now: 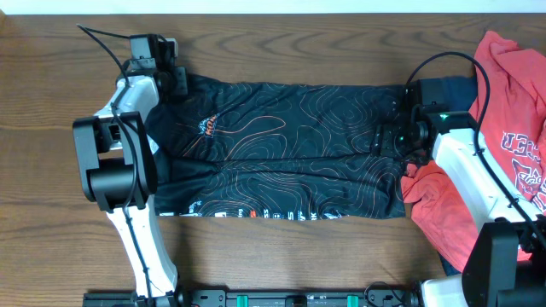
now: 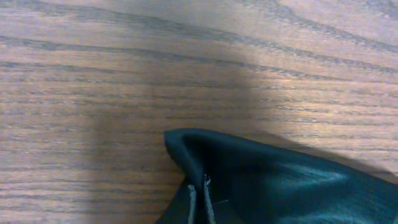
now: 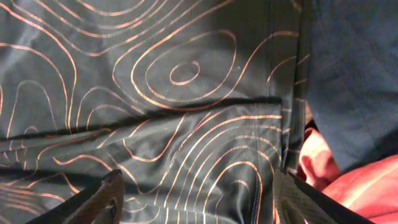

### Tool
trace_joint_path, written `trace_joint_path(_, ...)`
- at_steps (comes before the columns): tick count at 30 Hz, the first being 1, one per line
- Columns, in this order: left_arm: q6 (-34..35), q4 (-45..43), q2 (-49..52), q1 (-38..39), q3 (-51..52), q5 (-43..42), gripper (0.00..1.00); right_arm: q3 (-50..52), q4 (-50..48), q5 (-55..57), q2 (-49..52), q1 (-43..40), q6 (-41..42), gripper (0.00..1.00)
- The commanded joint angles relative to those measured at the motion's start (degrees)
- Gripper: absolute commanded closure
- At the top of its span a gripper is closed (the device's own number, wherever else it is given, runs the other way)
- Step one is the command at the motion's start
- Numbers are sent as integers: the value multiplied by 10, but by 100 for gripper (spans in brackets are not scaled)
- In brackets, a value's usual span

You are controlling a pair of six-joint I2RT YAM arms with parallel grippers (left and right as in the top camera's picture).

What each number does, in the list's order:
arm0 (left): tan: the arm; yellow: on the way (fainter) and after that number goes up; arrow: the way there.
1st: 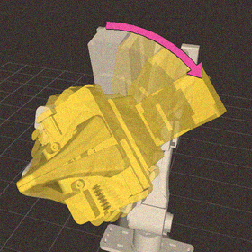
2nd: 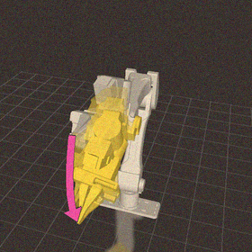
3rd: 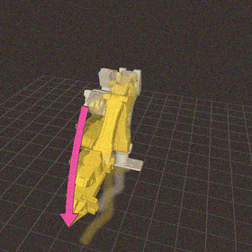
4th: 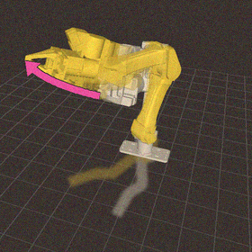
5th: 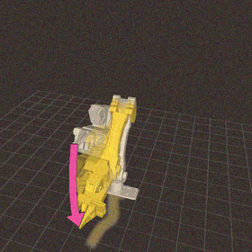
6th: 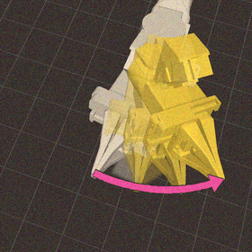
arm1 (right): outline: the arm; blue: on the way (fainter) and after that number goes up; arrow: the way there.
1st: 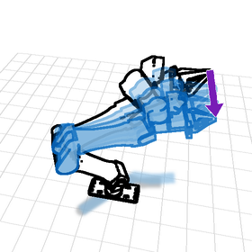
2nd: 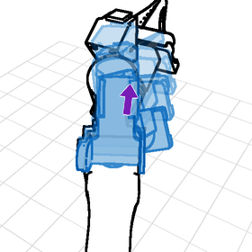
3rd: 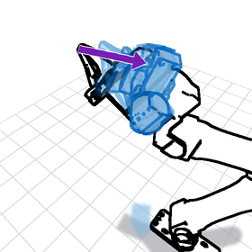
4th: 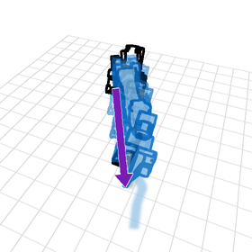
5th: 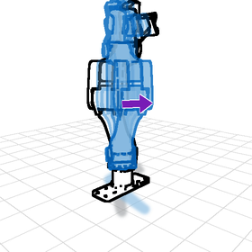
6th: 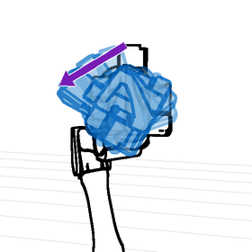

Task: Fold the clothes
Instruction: 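Move both grippers to the shirt's top corners and grasp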

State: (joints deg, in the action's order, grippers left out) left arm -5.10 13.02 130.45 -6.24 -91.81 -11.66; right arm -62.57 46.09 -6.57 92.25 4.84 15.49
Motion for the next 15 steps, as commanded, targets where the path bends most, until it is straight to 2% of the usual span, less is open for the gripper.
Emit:
trace_joint_path(1, 40, 15, -9, -5, -9, 1, 94, -39, 17, -12, 9, 4, -11, 25)
trace_joint_path(5, 102, 40, -44, -15, -9, -13, 94, -133, 70, -12, 60, 3, -27, 22)
trace_joint_path(9, 104, 75, -81, -19, -9, -99, 94, -265, 97, -12, 150, -4, -34, 20)
trace_joint_path(15, 104, 137, -122, -21, -9, -102, 94, -414, 80, 13, 291, -26, -61, 20)
